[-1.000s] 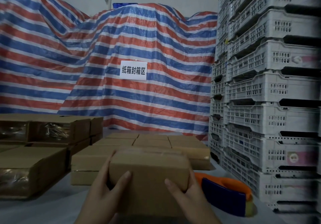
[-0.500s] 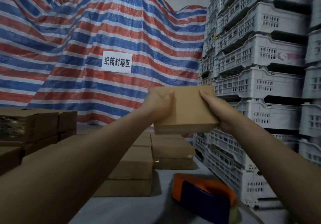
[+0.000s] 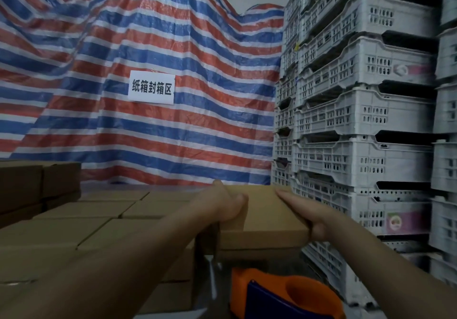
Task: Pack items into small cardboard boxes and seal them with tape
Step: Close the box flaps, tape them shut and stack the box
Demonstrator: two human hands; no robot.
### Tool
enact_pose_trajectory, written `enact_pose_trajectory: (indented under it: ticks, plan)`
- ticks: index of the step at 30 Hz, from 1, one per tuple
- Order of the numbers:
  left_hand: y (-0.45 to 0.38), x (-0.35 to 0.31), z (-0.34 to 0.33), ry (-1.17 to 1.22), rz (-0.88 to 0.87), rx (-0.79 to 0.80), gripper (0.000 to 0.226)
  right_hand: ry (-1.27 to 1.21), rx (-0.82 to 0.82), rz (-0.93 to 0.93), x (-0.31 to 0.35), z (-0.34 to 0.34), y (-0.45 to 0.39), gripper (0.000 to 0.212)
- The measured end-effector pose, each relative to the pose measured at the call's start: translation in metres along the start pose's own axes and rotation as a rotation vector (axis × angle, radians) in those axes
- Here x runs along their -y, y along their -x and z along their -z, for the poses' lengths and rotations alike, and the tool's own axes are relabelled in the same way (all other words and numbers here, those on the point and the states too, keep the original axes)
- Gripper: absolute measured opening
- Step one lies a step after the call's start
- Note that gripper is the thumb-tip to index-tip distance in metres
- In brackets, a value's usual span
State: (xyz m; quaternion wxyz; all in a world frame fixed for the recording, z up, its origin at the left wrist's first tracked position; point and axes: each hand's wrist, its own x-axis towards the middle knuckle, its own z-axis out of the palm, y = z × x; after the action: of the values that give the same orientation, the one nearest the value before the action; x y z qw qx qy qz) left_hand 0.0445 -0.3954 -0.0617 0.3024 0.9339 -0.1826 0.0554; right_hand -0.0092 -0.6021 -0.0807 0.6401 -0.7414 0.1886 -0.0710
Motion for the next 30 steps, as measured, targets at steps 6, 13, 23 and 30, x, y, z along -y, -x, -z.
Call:
enact_pose_trajectory:
  ticks: [6,13,23,30]
  plan:
    - [0.001,0.012,0.012,-0.094,-0.131,0.058,0.032,0.156,0.030,-0.057,-0.003,-0.003,0.012,0.056]
    - [0.003,0.040,-0.006,-0.338,-0.077,0.032,0.056,0.234,0.051,-0.079,-0.033,-0.035,0.011,0.059]
    - [0.048,0.081,0.028,0.139,-0.242,-0.145,0.027,0.472,-0.258,0.273,-0.022,-0.046,0.023,0.043]
    - [0.090,0.119,0.106,-0.057,-0.320,-0.401,0.018,0.654,-0.310,0.638,0.022,-0.095,0.060,0.037]
